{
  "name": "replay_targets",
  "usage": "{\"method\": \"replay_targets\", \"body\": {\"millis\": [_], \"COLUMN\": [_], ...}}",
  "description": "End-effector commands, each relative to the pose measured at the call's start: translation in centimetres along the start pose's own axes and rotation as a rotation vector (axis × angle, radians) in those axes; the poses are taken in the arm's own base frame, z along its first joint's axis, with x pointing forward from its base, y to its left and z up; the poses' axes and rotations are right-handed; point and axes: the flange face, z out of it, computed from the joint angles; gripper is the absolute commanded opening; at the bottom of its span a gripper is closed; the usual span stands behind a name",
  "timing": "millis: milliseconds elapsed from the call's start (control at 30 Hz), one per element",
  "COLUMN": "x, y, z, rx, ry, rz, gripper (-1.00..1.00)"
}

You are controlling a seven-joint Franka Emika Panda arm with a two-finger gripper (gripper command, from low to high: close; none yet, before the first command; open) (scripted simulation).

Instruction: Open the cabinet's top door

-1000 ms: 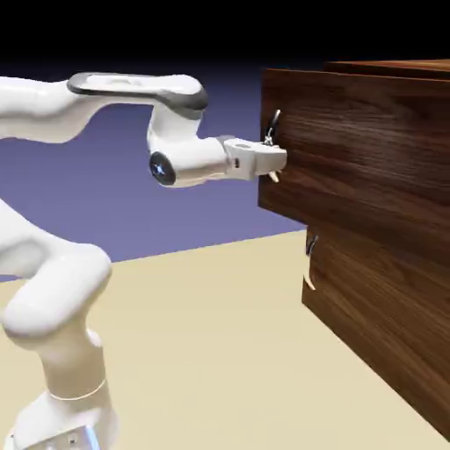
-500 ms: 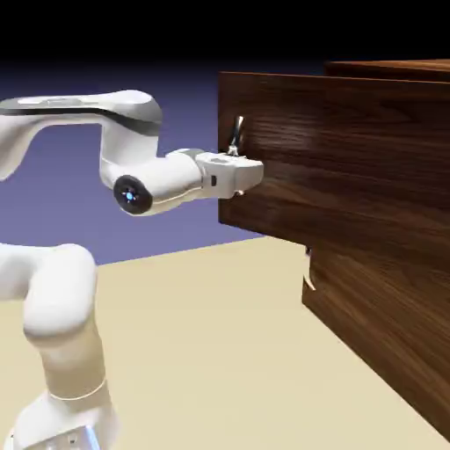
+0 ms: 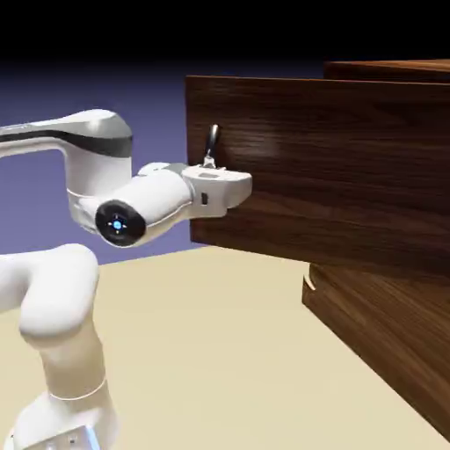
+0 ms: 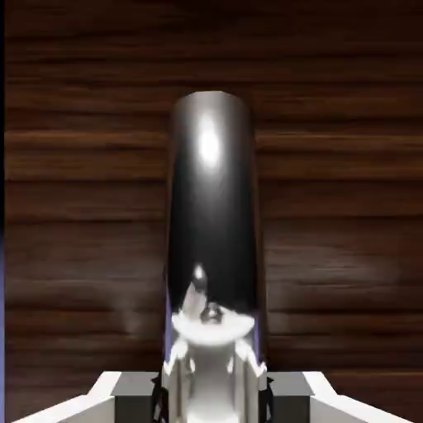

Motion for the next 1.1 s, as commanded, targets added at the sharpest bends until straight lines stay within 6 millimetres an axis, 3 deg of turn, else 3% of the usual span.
{"method": "replay_targets", "body": {"millis": [0, 333, 700, 1067], "x": [0.2, 2.4, 7.0, 12.1], "y": [0.2, 2.4, 7.0, 12.1], "z": [-0.7, -8.8, -18.7, -25.8], "rx": [0.009, 0.127, 0.289, 0.426], "ry": [-0.009, -0.127, -0.289, -0.426], "rz": [0.000, 0.000, 0.000, 0.000], "gripper": [-1.00, -1.00, -1.00, -1.00]}}
